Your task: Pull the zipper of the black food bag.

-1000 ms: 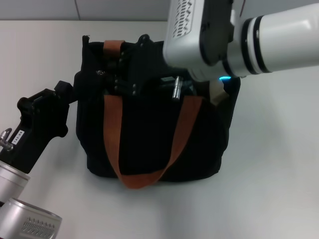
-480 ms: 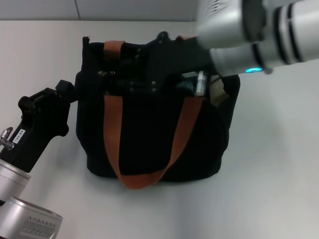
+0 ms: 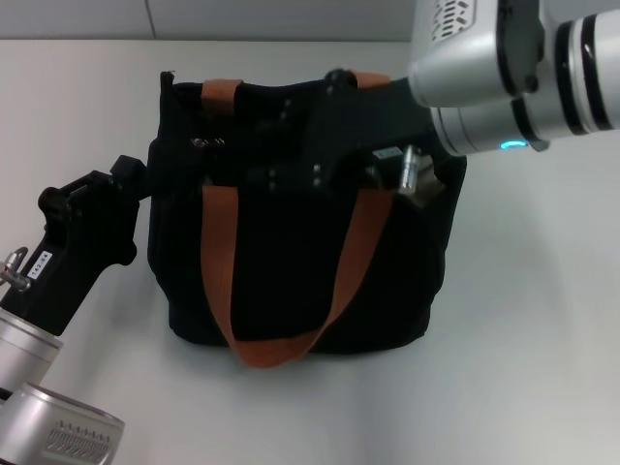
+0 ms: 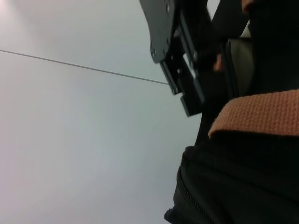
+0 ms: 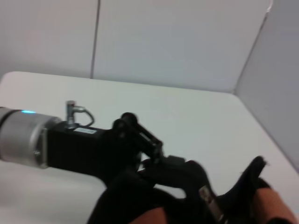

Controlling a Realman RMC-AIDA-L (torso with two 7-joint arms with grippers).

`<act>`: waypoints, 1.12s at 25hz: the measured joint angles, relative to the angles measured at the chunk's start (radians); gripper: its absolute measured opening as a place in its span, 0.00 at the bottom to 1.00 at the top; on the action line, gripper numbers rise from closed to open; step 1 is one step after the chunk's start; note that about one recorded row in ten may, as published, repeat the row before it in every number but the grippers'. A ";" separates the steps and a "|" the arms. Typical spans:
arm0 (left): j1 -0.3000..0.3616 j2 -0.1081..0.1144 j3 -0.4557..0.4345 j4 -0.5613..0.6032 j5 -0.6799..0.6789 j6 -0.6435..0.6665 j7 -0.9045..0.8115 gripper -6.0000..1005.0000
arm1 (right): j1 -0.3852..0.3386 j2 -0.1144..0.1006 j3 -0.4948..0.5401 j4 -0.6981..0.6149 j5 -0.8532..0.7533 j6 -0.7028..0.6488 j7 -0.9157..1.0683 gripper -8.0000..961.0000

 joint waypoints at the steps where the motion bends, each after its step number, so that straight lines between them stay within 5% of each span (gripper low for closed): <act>1: 0.000 0.000 0.000 0.000 0.000 0.000 0.001 0.05 | -0.001 0.001 -0.007 0.000 -0.004 0.019 -0.001 0.46; 28: -0.006 0.000 0.011 0.000 0.000 0.010 0.004 0.05 | 0.065 0.003 -0.131 0.052 -0.110 0.185 0.001 0.46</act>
